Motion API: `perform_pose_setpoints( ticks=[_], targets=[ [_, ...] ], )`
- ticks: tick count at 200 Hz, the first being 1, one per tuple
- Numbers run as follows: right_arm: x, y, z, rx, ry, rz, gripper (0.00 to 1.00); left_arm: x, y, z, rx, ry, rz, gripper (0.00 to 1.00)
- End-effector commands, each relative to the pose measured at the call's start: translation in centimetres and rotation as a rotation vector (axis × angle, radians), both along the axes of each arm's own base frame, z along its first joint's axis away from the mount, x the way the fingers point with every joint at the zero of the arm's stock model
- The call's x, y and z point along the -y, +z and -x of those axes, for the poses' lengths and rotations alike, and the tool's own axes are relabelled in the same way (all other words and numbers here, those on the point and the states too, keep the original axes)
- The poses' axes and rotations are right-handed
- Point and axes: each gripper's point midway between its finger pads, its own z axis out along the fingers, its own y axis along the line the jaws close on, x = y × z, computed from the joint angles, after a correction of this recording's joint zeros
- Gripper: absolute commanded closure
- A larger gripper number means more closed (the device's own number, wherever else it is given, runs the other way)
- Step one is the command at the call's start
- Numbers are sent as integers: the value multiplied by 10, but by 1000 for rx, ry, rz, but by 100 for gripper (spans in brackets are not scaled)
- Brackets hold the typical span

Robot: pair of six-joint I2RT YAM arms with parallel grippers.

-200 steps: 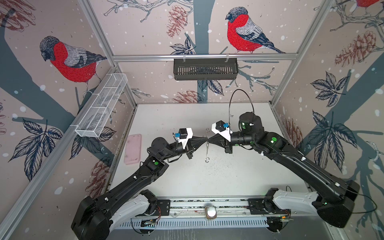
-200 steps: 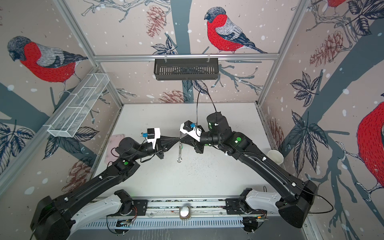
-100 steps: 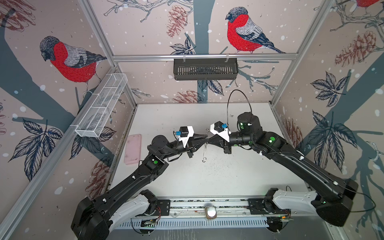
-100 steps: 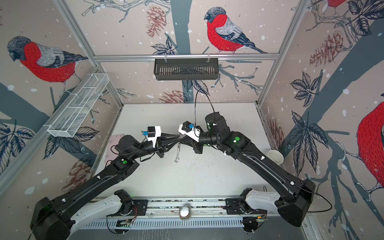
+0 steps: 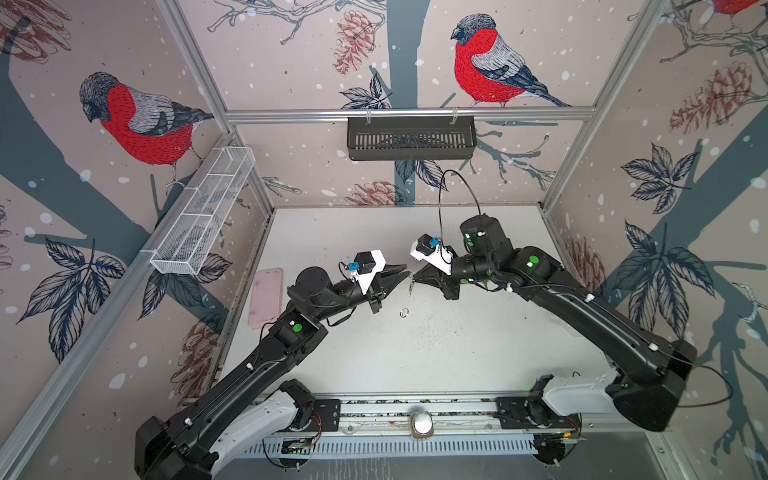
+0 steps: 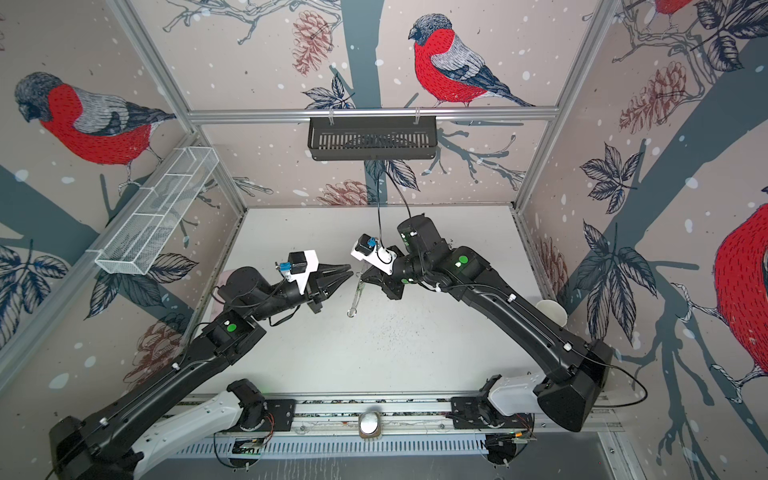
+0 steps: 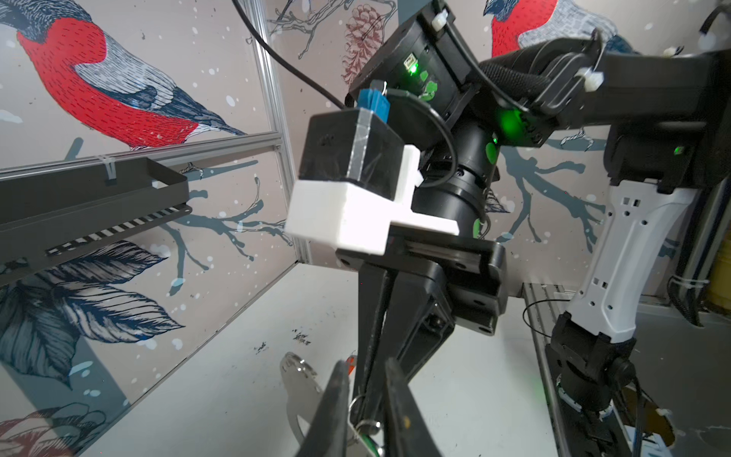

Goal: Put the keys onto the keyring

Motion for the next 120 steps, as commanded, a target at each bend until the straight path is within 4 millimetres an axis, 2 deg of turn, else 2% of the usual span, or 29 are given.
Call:
perform_pose_setpoints(
  ticks=[1,41,120],
  targets=[
    [9,-14,0,-41,-38,107,100,-3,-14,-7,-9,45,-81,84],
    [9,-15,-3,-56,-53,160,100,4,-28,-10,-45,18,-170,83],
    [3,-10,4,-59,-15,156,100,18,-39,-8,-45,-72,-213,74]
  ],
)
